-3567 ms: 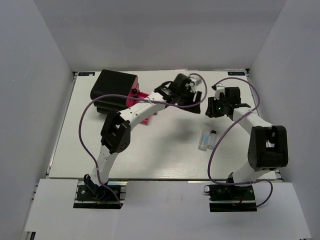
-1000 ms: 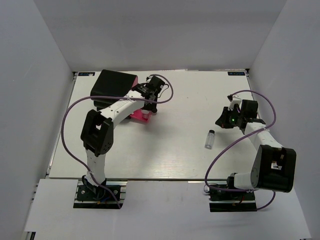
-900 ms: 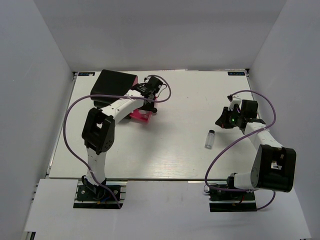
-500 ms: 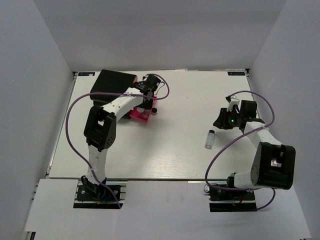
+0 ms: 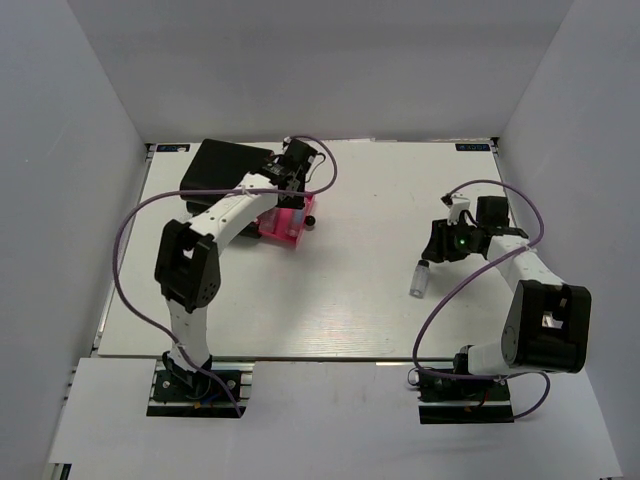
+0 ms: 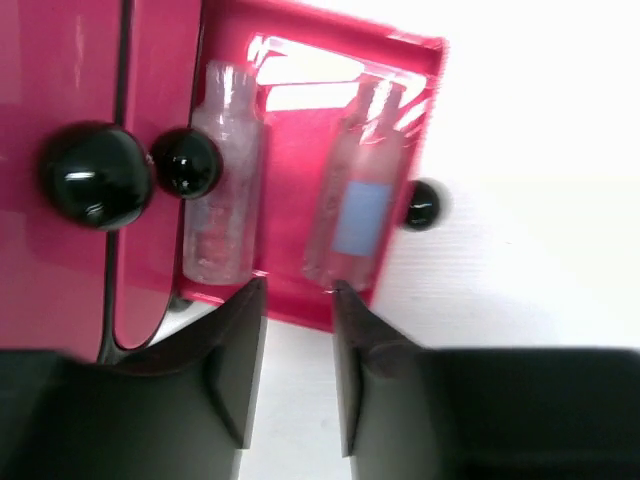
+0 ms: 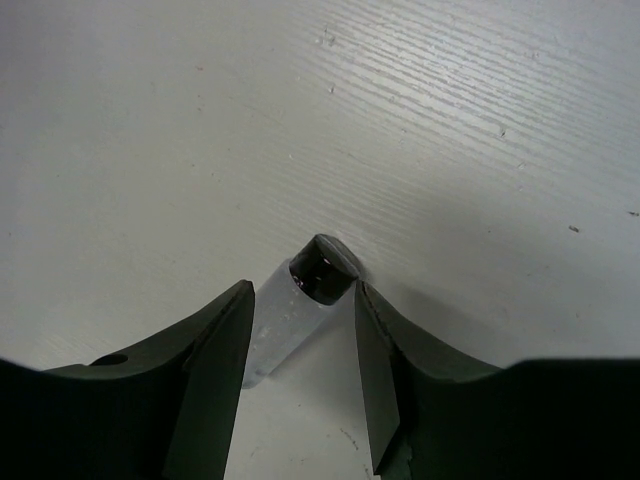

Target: Organize the makeup

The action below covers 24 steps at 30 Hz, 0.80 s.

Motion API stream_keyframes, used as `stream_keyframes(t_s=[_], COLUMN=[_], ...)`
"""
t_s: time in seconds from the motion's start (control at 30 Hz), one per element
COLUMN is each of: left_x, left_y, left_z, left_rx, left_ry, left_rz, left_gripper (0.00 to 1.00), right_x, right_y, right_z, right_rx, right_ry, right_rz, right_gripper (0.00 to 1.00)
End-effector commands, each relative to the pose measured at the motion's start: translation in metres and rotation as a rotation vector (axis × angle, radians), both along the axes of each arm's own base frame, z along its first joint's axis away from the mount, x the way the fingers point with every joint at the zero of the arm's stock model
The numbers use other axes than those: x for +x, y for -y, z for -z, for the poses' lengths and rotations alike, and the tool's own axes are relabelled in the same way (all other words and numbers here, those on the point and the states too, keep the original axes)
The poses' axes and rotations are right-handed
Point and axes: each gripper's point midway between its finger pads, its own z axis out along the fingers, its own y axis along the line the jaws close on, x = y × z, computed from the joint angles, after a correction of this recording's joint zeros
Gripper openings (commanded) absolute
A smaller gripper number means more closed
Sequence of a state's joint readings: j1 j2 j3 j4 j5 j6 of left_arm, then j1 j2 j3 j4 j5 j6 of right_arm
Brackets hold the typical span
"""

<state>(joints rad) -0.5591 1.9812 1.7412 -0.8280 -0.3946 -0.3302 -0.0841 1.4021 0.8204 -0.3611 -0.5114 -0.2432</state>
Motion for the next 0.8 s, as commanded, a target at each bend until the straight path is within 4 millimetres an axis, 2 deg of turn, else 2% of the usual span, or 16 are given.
stream_keyframes(t_s=[0.0,0.1,0.2,0.37,0.43,0.5,0.63,0.73,0.77], left_x=[-0.012,-0.021,-0.038,-0.053,-0.059,-0.063,-0.07,-0.077,-0.079], left_y=[0.014,0.018,0.005,-0.006,-0.012,-0.018,-0.031,-0.04,-0.043], left_z=[-0.071,-0.087,-0.105,-0.119,-0.122,-0.125,-0.128,-0.127,-0.123], left_rx=[-0.188,-0.275,-0.322,-0.343,-0.344,-0.347,-0.348,-0.331,-0.321], left_ry=[0.141,0.187,0.232,0.265,0.27,0.284,0.306,0.309,0.304], left_rz=[0.032,0.048,0.028,0.017,0.0,-0.026,-0.061,-0.081,-0.087], left_gripper=[0.41,0.33,0.33,0.39,0.43,0.45,0.46,0.47,0.47], right_x=[-0.005,-0.012,-0.017,-0.024,-0.028,-0.029,-0.034,-0.035,-0.035], right_y=[0.002,0.003,0.004,-0.001,-0.012,-0.015,-0.017,-0.019,-0.02], right_z=[-0.002,0.005,0.014,0.022,0.026,0.028,0.044,0.053,0.054], right_rx=[-0.043,-0.075,-0.119,-0.121,-0.115,-0.112,-0.133,-0.164,-0.169], right_ry=[-0.041,-0.088,-0.139,-0.228,-0.263,-0.282,-0.343,-0.361,-0.363], right_rz=[-0.023,-0.012,0.0,0.022,0.006,0.009,0.025,0.019,0.015], right_gripper=[0.51,0.49,0.49,0.49,0.5,0.56,0.57,0.46,0.34])
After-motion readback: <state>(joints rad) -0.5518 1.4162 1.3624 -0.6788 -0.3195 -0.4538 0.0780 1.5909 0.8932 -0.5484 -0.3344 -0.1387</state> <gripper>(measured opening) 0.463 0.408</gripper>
